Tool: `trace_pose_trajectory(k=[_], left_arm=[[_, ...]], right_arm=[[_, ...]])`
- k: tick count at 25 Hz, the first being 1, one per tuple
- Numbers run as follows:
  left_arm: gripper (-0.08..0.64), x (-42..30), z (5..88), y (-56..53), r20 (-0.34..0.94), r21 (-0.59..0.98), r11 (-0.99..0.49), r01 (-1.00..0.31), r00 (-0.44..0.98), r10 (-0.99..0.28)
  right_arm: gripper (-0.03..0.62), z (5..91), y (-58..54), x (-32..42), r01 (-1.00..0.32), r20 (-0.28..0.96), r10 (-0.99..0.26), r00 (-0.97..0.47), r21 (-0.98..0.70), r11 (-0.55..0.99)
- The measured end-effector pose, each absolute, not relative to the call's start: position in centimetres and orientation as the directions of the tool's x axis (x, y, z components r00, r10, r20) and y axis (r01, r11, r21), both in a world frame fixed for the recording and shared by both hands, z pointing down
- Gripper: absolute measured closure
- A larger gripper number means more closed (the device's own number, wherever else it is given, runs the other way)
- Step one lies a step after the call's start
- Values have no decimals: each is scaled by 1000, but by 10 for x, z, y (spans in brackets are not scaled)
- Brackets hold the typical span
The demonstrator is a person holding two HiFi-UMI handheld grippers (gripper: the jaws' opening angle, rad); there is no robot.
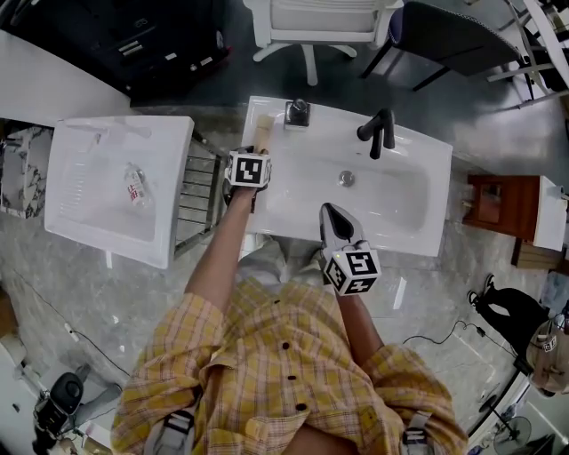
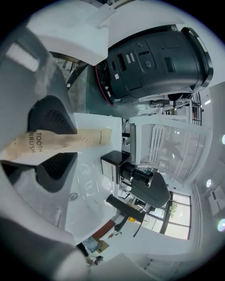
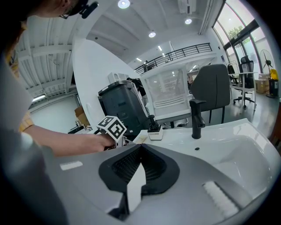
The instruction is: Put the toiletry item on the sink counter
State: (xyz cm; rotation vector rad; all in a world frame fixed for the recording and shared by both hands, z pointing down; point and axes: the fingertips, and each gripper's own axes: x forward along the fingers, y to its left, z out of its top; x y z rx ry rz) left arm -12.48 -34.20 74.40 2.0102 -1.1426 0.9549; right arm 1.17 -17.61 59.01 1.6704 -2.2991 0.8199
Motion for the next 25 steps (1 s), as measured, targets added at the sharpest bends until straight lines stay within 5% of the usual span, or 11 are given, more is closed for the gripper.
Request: trace_pose_trajectory(k=[11,25], left_arm=[[426,-121,702,-338,792,146,-414,-899,357,-495],[428,-108,602,-311,587,166,-382,-909,402,-702]], right_arm=[[592,584,-169,25,-919,447,-820,-356,-325,222],[592,565,-141,44,-911,406,-830,-382,-317,264]])
